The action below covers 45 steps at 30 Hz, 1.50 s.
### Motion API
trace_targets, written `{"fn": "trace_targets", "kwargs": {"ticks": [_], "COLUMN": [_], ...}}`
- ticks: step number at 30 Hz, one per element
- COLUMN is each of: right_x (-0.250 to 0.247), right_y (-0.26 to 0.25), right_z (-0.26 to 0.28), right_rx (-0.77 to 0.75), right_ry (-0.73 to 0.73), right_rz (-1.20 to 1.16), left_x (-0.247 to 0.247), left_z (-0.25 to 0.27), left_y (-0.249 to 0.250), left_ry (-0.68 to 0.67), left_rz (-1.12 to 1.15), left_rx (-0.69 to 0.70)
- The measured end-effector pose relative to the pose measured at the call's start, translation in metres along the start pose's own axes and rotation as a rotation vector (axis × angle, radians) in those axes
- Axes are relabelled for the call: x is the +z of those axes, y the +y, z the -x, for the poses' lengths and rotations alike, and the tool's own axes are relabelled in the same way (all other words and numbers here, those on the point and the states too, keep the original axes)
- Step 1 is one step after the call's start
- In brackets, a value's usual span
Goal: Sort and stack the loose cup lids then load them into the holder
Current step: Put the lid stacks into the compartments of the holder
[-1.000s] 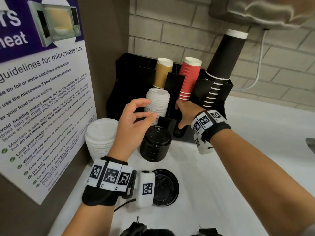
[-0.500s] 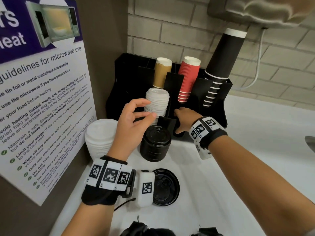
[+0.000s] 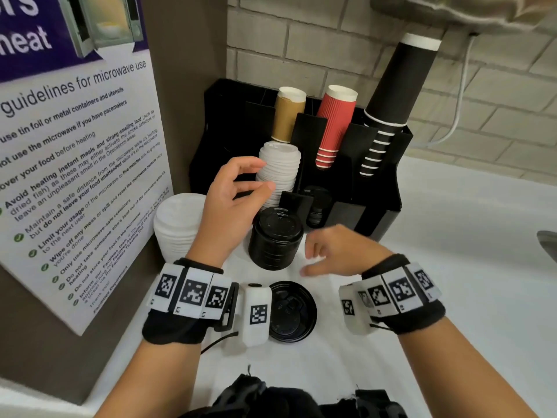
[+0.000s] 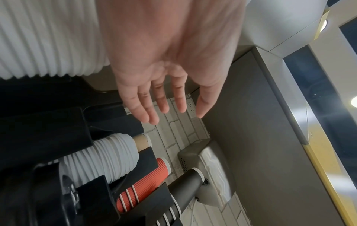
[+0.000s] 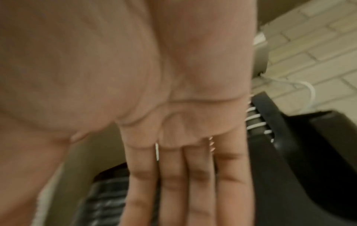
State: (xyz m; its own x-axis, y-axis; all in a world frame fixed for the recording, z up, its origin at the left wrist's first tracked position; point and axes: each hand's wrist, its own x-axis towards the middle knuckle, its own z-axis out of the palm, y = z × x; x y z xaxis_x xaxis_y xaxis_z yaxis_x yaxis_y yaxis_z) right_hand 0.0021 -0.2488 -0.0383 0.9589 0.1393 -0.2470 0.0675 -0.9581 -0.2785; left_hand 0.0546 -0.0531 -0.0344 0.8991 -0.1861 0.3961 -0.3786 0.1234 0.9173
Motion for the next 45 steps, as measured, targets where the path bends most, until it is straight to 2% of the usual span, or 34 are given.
{"fn": "trace_targets", "kwargs": {"ticks": [2,5,8,11,14,16,18,20,22,24,26,27,32,40,42,45], "right_x": [0.016,0.033,0.021,-0.018,-0.054,-0.069,-0.078,-0.079,-0.068,-0.048,-0.025,-0.016,0.01,0.005,-0.003,-0.016], "right_y": [-0.005,-0.008,-0.009,-0.013,-0.023,-0.028,-0.03,-0.027,-0.024,-0.024,-0.026,-0.029,-0.035,-0.028,-0.023,-0.018], "right_z": [-0.003,-0.012,-0.011,-0.004,0.001,0.0,-0.005,-0.015,-0.028,-0.04,-0.051,-0.054,-0.061,-0.06,-0.056,-0.046], "right_rx": [0.049,0.023,0.004,-0.034,-0.086,-0.123,-0.135,-0.082,-0.022,0.011,0.042,0.052,0.029,-0.011,-0.021,-0.052], "right_ry": [-0.203,-0.29,-0.21,-0.008,0.188,0.239,0.298,0.435,0.507,0.366,0.178,0.155,0.299,0.391,0.481,0.634], "right_rz": [0.07,0.191,0.18,0.103,-0.022,-0.159,-0.39,-0.585,-0.537,-0.277,-0.135,-0.144,-0.175,-0.296,-0.385,-0.645], "left_x": [0.001,0.004,0.004,0.005,0.012,0.012,0.009,0.006,0.005,0.005,0.004,0.003,0.001,0.001,0.001,0.005], "left_z": [0.0,0.002,0.005,0.01,0.01,0.008,0.007,0.004,0.001,-0.001,-0.002,-0.002,0.0,0.0,-0.001,0.001], "left_y": [0.002,0.005,0.005,0.003,0.004,0.004,0.004,0.005,0.008,0.011,0.014,0.015,0.015,0.013,0.011,0.007], "left_ry": [-0.035,-0.147,-0.302,-0.498,-0.602,-0.542,-0.386,-0.187,-0.017,0.061,0.086,0.09,0.098,0.097,0.078,-0.015], "left_rz": [-0.024,-0.088,-0.199,-0.345,-0.381,-0.402,-0.403,-0.338,-0.244,-0.132,-0.049,-0.018,0.04,0.083,0.097,0.086], "left_rx": [-0.008,-0.053,-0.143,-0.214,-0.15,-0.076,-0.023,-0.004,-0.039,-0.075,-0.094,-0.105,-0.099,-0.095,-0.102,-0.093]}}
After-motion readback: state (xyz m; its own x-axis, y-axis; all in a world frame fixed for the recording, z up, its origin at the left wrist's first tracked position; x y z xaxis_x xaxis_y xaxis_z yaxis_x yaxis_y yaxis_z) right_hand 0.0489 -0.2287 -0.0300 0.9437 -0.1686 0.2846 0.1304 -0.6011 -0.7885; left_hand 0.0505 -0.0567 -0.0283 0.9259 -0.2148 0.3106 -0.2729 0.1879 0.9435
